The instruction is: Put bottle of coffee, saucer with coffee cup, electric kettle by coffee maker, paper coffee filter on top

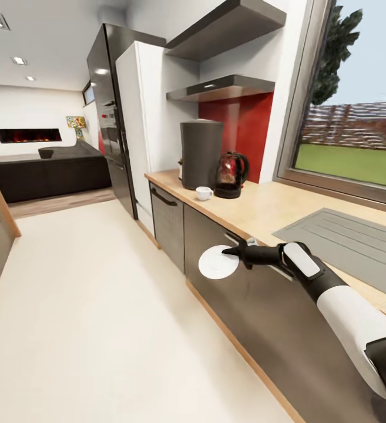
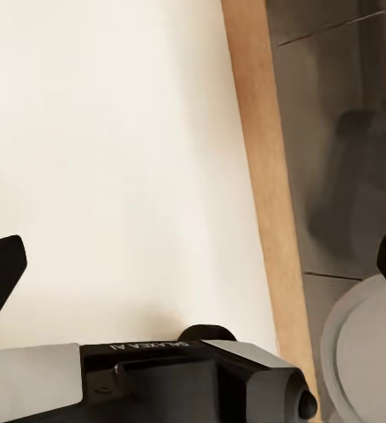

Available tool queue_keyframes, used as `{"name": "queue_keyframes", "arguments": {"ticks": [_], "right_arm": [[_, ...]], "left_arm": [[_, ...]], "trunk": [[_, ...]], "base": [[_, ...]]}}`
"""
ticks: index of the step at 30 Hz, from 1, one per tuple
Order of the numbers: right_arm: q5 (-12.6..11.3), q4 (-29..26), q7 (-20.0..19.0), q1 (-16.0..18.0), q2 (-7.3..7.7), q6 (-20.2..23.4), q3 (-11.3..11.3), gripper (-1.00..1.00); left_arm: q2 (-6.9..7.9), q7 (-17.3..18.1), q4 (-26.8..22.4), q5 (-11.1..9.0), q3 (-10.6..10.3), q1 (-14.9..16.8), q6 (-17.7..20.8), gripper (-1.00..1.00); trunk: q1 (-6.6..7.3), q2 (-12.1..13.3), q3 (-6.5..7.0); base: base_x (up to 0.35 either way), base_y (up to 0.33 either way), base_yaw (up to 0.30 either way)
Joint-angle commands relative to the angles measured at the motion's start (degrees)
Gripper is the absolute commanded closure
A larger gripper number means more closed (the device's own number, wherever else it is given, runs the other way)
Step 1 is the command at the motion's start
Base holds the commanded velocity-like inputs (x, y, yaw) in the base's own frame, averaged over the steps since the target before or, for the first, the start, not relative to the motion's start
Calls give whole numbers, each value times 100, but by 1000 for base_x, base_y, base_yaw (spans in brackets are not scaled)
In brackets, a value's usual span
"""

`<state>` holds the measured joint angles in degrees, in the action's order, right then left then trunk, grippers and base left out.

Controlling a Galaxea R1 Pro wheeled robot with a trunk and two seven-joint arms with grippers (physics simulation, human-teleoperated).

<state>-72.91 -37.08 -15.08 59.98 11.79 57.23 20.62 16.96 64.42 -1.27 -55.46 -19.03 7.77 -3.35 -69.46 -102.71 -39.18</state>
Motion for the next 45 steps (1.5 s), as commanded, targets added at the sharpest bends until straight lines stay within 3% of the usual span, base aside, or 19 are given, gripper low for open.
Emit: {"name": "queue_keyframes", "arguments": {"ticks": [1,30,45], "right_arm": [[31,0,-65,5,8,-1,21,100],[31,0,-65,5,7,-1,21,100],[23,0,-72,5,8,-1,21,100]], "left_arm": [[0,10,3,-35,-48,5,-35,-100],[0,10,3,-35,-48,5,-35,-100],[0,10,3,-35,-48,5,-35,-100]], "trunk": [[-3,-2,-6],[-3,-2,-6],[-3,-2,-6]], "base": [[328,28,268],[328,114,271],[328,140,36]]}}
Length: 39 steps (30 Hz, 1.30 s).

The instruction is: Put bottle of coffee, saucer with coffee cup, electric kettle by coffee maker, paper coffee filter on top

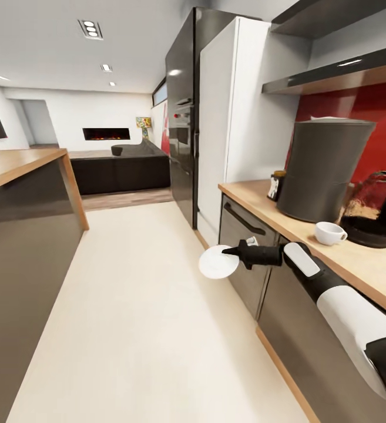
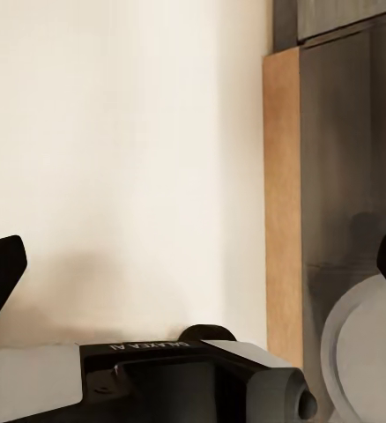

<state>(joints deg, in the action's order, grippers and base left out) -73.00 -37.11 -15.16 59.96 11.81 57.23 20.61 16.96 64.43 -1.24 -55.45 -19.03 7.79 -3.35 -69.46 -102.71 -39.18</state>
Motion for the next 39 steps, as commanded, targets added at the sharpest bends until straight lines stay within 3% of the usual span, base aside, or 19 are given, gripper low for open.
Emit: {"name": "queue_keyframes", "arguments": {"ticks": [1,39], "right_arm": [[32,2,-66,7,6,-1,22,100],[23,2,-103,7,14,-1,13,100]], "left_arm": [[1,8,1,-36,-48,3,-35,-100],[1,9,1,-36,-48,3,-35,-100]], "trunk": [[-3,-3,-6],[-3,-3,-6]], "base": [[328,148,0],[328,155,-22]]}}
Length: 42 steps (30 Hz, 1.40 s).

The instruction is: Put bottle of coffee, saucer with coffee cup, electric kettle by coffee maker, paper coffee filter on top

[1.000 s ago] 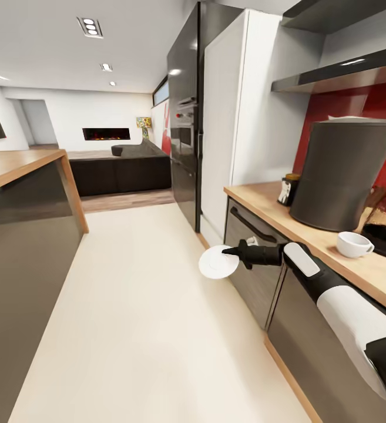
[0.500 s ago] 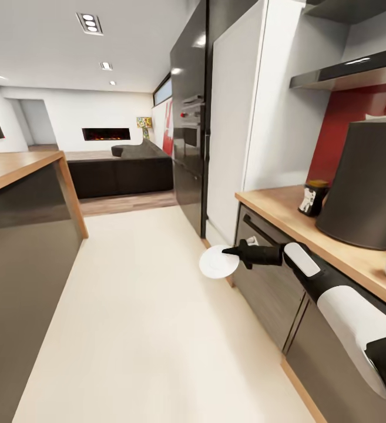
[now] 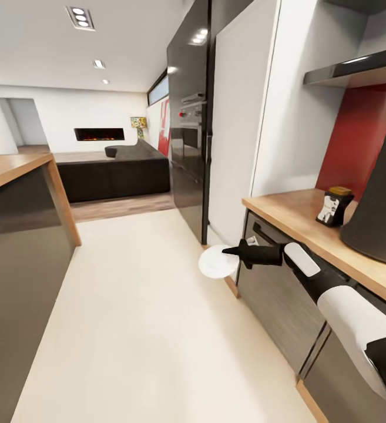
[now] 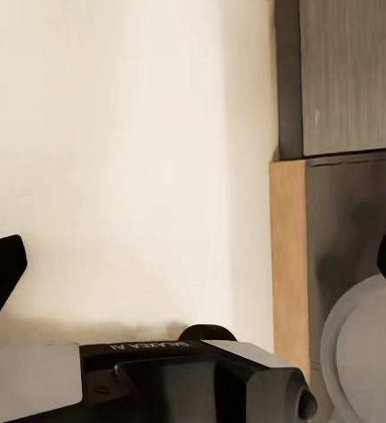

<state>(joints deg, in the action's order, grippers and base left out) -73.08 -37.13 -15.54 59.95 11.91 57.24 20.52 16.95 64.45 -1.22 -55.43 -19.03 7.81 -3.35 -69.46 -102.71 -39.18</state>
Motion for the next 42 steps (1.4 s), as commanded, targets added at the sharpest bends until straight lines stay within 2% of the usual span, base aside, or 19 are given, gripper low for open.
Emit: {"name": "queue_keyframes", "arguments": {"ticks": [1,7,23,33,36,40,42], "right_arm": [[31,4,-66,8,4,-2,22,100],[25,4,-66,8,4,-2,22,100],[22,4,-66,8,4,-2,22,100],[7,4,-89,8,4,-2,22,100],[5,4,-264,8,7,-2,22,100],[38,9,-744,8,16,3,29,100],[43,11,-802,8,15,4,30,100]], "left_arm": [[1,7,-1,-38,-48,1,-35,-100],[1,7,-1,-38,-48,1,-35,-100],[1,10,-1,-38,-48,1,-35,-100],[1,10,-2,-38,-48,1,-35,-100],[1,12,-1,-38,-48,1,-35,-100],[1,8,-1,-38,-48,1,-35,-100],[1,9,-1,-38,-48,1,-35,-100]], "trunk": [[-3,-3,-6],[-3,-3,-6],[-3,-3,-6],[-3,-3,-6],[-3,-3,-6],[-3,-3,-6],[-3,-3,-3]], "base": [[328,158,-207],[208,99,-237],[12,6,-246],[189,184,-32],[245,237,-2],[233,214,-14],[124,100,-120]]}}
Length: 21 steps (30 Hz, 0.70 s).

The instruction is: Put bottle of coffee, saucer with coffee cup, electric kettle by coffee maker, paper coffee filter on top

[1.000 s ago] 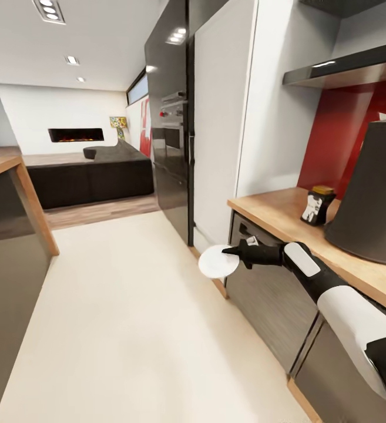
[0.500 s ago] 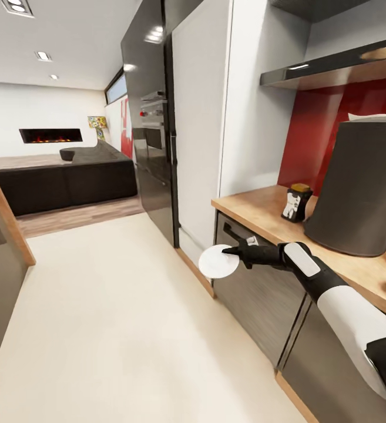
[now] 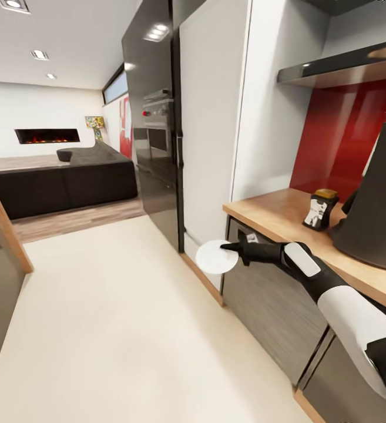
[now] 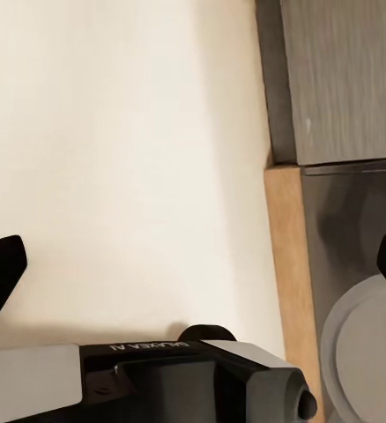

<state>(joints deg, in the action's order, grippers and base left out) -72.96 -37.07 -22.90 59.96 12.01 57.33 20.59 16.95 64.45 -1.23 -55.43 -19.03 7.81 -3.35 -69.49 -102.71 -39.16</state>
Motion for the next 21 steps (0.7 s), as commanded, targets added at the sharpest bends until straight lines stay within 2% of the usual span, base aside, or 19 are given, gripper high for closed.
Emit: {"name": "queue_keyframes", "arguments": {"ticks": [1,8,21], "right_arm": [[32,5,-78,7,6,-5,23,100],[36,6,-121,7,11,-5,17,100],[-7,43,-135,7,16,-22,-17,100]], "left_arm": [[1,10,0,-38,-48,2,-35,-100],[1,6,0,-38,-48,2,-35,-100],[1,31,-1,-38,-56,2,-35,-100]], "trunk": [[0,-3,-4],[0,-3,9],[0,-3,10]], "base": [[78,63,-173],[24,20,-158],[1,1,-8]]}}
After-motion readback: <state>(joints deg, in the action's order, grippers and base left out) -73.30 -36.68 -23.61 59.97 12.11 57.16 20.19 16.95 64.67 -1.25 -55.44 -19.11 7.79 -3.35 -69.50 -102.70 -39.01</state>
